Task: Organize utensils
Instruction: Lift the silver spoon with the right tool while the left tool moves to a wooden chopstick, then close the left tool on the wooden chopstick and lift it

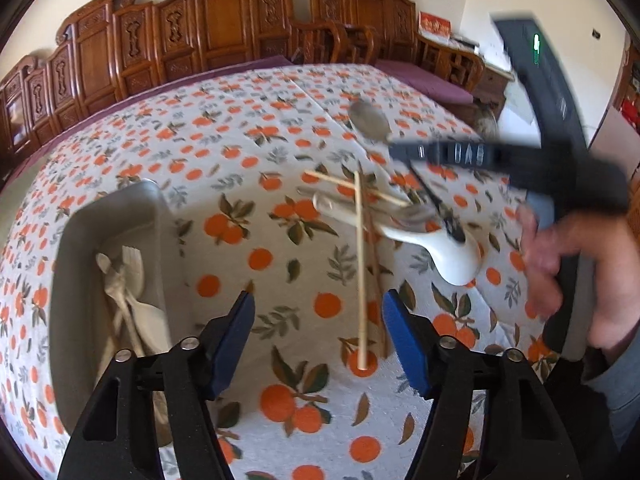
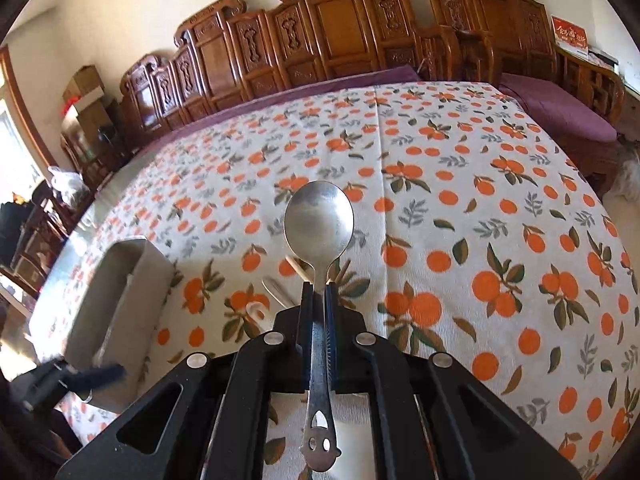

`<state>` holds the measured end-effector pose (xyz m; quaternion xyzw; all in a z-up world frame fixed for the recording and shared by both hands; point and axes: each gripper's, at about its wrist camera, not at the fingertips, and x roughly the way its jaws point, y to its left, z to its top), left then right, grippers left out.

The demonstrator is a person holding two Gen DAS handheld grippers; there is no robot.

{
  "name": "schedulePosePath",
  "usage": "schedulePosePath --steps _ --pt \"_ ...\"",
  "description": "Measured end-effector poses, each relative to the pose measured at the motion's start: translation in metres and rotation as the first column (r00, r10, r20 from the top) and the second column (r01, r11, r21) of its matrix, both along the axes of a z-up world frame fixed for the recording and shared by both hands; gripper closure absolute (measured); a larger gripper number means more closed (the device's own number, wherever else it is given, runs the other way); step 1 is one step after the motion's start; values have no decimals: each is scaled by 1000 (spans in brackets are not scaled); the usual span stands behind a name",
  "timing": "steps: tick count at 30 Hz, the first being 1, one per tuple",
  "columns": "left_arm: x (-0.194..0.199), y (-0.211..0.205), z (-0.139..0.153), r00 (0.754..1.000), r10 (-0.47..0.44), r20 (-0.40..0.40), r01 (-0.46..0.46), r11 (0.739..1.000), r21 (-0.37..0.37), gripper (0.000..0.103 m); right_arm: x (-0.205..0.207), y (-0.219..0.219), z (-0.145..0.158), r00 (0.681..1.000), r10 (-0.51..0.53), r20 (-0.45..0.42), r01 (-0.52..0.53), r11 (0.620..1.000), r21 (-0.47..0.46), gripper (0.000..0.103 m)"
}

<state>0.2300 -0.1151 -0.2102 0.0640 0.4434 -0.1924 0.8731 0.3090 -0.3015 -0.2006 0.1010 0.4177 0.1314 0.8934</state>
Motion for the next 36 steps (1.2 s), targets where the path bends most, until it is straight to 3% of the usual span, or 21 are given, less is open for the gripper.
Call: schedulePosePath --steps 11,16,21,23,24,36 --pt "14 -23 -27 998 -12 -68 14 999 33 66 -5 -25 5 1000 -5 10 5 999 45 96" --pt "23 -30 -40 995 -5 -99 10 998 54 72 -7 -31 0 1000 -12 -5 12 999 45 96" --pt "23 -37 -42 997 -8 -71 14 996 84 74 -6 -28 -3 1000 -2 -14 2 999 37 96" --pt "21 -37 -42 998 -17 -64 23 996 89 95 -6 -26 -4 1000 5 -17 -4 999 34 96" --pt "20 -37 -41 997 -23 -71 28 996 80 98 -6 -24 -5 1000 11 -20 -10 1000 30 96" --pt "1 -10 -15 999 -27 -33 28 999 44 99 -11 -2 -9 998 59 -30 -59 998 3 96"
